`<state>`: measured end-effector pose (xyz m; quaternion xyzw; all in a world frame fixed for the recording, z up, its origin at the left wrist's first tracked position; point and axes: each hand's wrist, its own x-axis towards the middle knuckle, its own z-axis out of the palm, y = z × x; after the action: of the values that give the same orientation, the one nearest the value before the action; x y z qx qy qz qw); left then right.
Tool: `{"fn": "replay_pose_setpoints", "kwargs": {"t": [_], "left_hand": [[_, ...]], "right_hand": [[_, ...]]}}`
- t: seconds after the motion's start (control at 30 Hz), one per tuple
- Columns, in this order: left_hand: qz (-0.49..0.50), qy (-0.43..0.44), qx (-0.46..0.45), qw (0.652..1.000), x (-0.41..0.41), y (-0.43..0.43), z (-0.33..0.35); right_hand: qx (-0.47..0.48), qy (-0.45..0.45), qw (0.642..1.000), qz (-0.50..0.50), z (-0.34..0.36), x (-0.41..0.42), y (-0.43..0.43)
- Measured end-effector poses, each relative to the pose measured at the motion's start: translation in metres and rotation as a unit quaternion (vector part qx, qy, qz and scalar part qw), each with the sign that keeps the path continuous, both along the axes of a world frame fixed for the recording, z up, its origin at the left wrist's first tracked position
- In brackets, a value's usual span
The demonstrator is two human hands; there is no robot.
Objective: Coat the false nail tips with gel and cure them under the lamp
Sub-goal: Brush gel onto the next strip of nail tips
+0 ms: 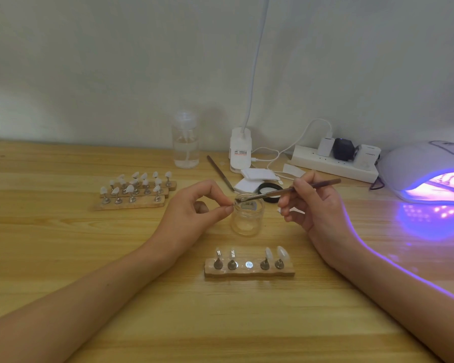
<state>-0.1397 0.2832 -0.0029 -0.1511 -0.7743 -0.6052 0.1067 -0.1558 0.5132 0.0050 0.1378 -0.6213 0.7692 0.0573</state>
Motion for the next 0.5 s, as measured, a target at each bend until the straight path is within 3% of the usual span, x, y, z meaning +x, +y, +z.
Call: {"fn": "replay_pose_setpoints", "kwargs": {"t": [0.5], "left_hand": [[0.006,-0.04,-0.001,0.999,0.0016,0.0005,0.0027]], "right_hand": [[-0.007,0.0,1.0,-0.014,0.002,0.0025,0.0004]]}}
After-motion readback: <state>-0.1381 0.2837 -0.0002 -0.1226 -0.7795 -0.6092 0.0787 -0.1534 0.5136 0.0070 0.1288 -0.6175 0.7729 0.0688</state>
